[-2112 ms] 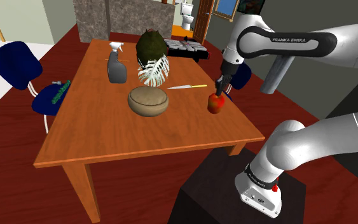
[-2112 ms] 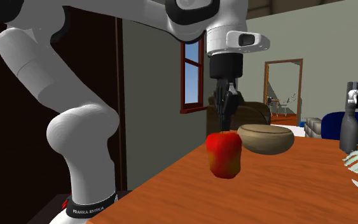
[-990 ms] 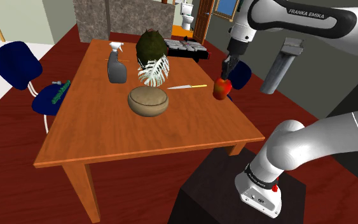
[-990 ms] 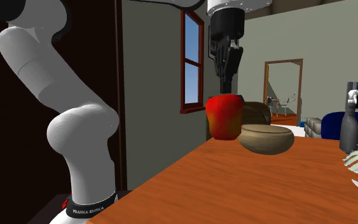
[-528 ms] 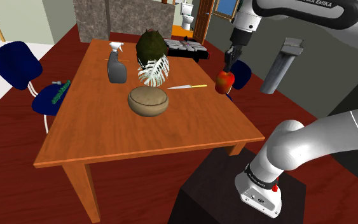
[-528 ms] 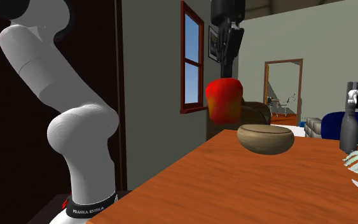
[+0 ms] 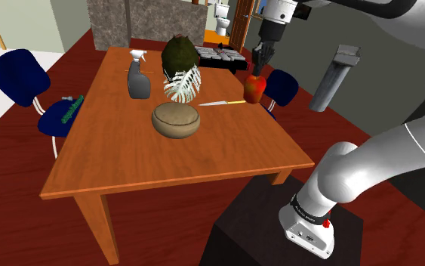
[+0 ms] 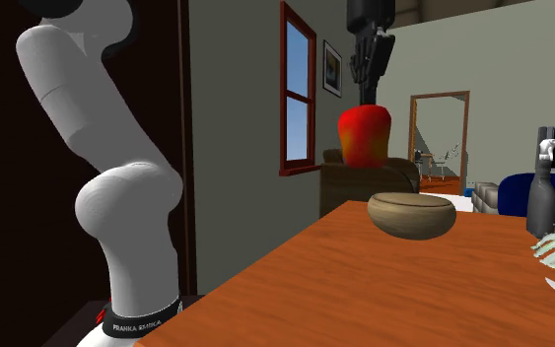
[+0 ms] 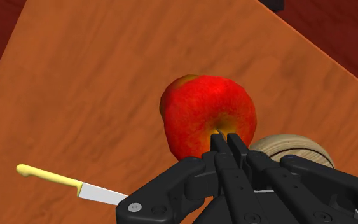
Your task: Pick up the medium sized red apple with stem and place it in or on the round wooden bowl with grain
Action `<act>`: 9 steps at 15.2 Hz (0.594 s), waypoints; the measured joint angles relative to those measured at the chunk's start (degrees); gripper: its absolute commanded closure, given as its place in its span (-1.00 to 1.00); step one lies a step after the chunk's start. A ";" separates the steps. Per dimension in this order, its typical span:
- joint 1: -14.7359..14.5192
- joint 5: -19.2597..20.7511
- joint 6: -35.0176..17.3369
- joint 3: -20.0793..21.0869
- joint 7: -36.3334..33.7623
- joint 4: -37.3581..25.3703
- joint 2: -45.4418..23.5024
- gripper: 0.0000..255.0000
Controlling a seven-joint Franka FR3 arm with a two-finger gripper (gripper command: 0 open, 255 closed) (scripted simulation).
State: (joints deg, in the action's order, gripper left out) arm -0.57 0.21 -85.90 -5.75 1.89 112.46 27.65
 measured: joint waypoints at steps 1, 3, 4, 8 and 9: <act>-0.35 -0.40 -0.44 0.70 -0.97 -0.78 -1.20 1.00; -1.07 -1.17 0.08 1.97 -2.79 -5.19 -5.06 1.00; -1.40 -1.47 0.03 2.58 -3.69 -6.78 -6.67 1.00; -2.73 -2.31 1.11 4.90 -7.26 -14.75 -13.44 1.00; -3.09 -2.45 1.55 5.51 -8.26 -17.50 -15.70 1.00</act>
State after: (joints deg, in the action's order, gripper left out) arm -3.66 -2.25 -84.35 -0.24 -6.36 94.96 11.95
